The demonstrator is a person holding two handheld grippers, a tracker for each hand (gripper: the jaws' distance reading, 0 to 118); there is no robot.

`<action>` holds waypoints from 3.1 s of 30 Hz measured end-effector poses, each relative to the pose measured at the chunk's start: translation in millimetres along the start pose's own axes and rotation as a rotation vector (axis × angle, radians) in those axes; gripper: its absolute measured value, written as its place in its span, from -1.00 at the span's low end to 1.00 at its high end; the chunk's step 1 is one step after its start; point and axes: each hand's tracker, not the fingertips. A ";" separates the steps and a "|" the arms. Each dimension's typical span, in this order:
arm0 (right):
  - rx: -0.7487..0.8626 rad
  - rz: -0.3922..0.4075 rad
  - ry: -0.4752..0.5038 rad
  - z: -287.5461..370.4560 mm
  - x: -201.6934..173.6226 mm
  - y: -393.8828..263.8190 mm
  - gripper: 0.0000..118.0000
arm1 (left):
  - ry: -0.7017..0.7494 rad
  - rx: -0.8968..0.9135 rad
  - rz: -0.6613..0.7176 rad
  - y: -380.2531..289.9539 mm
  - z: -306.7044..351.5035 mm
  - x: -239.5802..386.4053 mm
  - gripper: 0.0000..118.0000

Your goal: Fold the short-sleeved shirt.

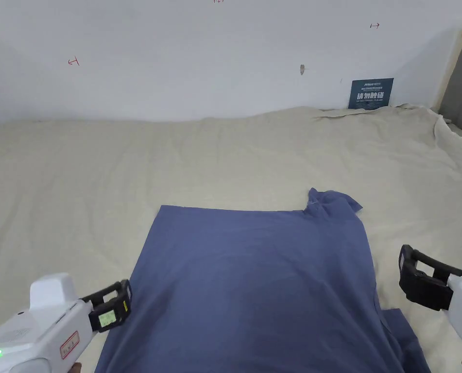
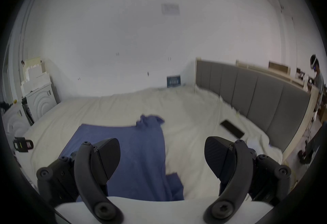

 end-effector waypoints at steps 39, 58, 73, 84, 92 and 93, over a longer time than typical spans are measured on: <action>0.176 0.052 -0.030 12.1 -27.1 -21.3 -1.00 | -0.071 -0.199 0.059 -11.9 -24.3 -0.5 -0.73; 0.089 0.049 -0.014 12.1 -33.8 -32.1 -1.00 | 0.007 -0.636 0.016 -100.8 -63.6 -54.6 0.29; -0.184 -0.007 -0.006 -3.6 -4.2 -55.4 -1.00 | -0.014 -0.635 -0.062 -100.8 -61.5 -36.2 -1.00; -0.586 -0.106 0.053 -28.1 22.4 -135.6 0.70 | -0.070 -0.553 0.007 -71.8 -45.9 -36.9 -1.00; -0.691 -0.030 0.026 -42.0 23.3 -164.8 0.59 | -0.073 -0.557 0.007 -73.2 -50.1 -35.1 -1.00; -0.696 -0.021 0.027 -41.8 20.7 -164.8 0.44 | -0.073 -0.557 0.009 -73.7 -50.3 -35.2 -1.00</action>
